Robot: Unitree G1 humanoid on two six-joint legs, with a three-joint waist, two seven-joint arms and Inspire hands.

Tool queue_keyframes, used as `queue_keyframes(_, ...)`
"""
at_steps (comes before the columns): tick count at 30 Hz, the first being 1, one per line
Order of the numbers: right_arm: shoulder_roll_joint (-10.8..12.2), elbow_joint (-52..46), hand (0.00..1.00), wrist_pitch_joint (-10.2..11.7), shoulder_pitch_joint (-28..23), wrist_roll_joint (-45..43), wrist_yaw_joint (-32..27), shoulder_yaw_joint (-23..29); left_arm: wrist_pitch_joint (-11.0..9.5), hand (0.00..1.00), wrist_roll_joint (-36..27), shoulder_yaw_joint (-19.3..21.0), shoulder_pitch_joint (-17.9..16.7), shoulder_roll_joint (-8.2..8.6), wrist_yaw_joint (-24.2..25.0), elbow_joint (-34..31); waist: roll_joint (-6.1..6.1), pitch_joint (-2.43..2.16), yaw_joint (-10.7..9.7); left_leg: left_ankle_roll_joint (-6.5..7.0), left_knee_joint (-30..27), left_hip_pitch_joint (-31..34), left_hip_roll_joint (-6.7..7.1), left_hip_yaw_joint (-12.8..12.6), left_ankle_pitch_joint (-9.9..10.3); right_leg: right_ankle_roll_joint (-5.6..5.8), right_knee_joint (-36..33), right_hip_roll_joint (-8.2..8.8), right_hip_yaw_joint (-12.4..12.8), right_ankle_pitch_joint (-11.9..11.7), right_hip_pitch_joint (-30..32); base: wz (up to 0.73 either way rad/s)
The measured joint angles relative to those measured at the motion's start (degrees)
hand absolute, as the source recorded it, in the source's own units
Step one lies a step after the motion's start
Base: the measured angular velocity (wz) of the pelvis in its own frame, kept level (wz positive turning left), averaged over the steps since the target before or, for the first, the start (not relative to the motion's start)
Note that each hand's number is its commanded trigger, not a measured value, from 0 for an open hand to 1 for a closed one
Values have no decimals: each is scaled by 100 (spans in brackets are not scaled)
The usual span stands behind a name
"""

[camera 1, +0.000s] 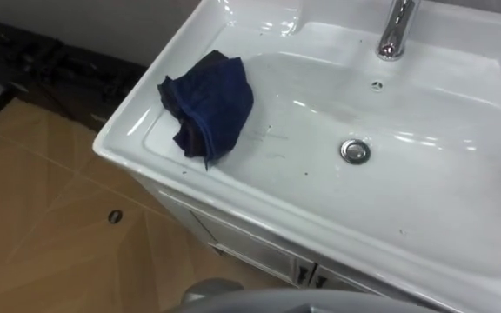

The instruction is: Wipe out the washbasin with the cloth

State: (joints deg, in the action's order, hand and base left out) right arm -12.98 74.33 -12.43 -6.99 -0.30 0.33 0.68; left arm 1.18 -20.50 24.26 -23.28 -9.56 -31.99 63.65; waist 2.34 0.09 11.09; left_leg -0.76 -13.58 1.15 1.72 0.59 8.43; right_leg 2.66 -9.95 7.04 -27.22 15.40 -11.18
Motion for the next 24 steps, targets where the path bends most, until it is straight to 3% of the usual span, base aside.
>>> queue_keyframes(6,-9,7,0,-6,22,3,286,-126,259,0,561,-340,236,34,878,305,-64,13,-25,25,-121,120,19,45,12,12,-13,2,-132,-23,1,12)
queue_keyframes(9,-12,-9,0,-1,55,-11,354,-175,373,0,1143,-702,271,58,1185,248,-105,11,-147,26,-128,126,18,10,13,17,-5,18,-128,-20,6,0)
queue_keyframes(14,-3,-14,0,17,155,-57,483,-298,632,0,1848,-1159,720,112,1633,244,-205,33,-397,33,-131,126,-4,-214,17,24,4,-4,-121,-16,-4,0)
queue_keyframes(19,8,-16,0,44,175,-248,488,-406,757,0,2408,-1391,865,113,2065,129,-318,34,-534,68,-121,20,-8,-379,62,39,7,17,30,-22,-45,-15)
queue_keyframes(24,58,-20,0,-22,121,-734,630,-447,851,0,2853,-1472,980,114,2339,38,-408,57,-646,69,-227,30,-24,-385,173,58,19,-4,56,-18,-77,-2)
